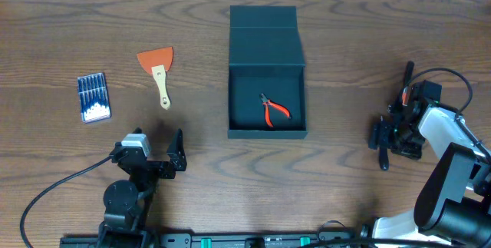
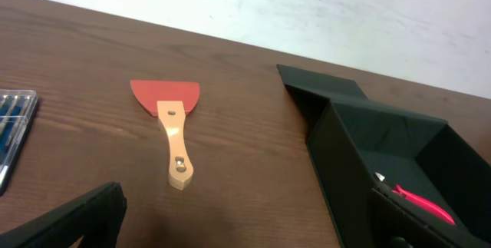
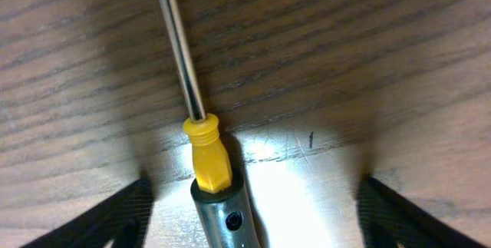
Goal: Pack container
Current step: 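Lower the right gripper and grasp the screwdriver handle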
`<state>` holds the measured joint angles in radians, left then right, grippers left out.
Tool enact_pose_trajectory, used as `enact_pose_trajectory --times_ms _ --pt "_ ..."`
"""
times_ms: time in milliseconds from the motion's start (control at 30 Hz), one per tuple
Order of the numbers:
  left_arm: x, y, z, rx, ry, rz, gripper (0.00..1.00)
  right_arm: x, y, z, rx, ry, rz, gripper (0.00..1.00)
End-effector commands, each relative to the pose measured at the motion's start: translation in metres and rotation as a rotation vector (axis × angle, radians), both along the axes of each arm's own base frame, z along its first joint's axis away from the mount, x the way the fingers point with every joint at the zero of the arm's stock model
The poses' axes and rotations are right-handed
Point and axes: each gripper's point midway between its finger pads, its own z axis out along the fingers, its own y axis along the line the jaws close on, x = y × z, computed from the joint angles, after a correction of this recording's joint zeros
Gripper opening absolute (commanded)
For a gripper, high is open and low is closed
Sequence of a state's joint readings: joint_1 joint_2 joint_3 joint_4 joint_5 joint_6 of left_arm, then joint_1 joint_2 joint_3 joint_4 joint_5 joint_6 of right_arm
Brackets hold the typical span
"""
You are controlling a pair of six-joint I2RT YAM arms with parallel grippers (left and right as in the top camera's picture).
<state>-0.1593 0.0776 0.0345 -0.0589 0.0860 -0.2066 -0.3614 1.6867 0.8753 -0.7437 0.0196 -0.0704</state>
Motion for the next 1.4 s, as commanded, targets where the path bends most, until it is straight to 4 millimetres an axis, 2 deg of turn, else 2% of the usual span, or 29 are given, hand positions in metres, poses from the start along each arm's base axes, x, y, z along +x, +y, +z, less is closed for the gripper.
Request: enact_pose_trajectory --times_ms 0,200,500,567,667,800,1033,1233,1367 --pt "-0.0022 -0.0017 -0.0158 0.005 0.049 -0.01 0.99 -0.0074 0.0059 -0.0118 0.047 0.033 -0.017 0.69" --pt "-0.0022 -0.0017 -0.0158 0.005 0.049 -0.01 0.99 -0.007 0.0071 -0.0117 0.054 0.031 -0.017 0.53" --pt "-0.0022 -0.0017 -0.0158 0.005 0.049 -0.01 0.99 -0.0062 0.0088 -0.0117 0.064 0.027 -0.024 0.49" --pt "-0.0022 -0.0017 -0.0158 0.005 0.049 -0.01 0.99 -0.0062 0.0088 -0.0117 0.064 0.027 -0.024 0.44" --pt "-0.0022 -0.0017 -0.0158 0.005 0.049 -0.01 0.99 -0.0062 0.0088 -0.0117 0.064 0.027 -0.024 0.31" --pt "-0.0021 -0.0017 -0.0157 0.005 0.049 -0.01 0.99 -0.0062 0.0088 -0.0117 0.064 0.027 -0.024 0.24" --pt "-0.0021 -0.0017 -0.0157 0.005 0.049 -0.01 0.99 -0.0062 0.0088 -0.0117 0.064 0.026 -0.024 0.19" --pt "-0.0021 -0.0017 -0.0157 0.005 0.049 -0.01 0.99 -0.006 0.0093 -0.0117 0.067 0.025 -0.036 0.11" --pt "-0.0021 -0.0017 -0.0157 0.005 0.049 -0.01 0.99 -0.0059 0.0093 -0.0117 0.067 0.025 -0.044 0.01"
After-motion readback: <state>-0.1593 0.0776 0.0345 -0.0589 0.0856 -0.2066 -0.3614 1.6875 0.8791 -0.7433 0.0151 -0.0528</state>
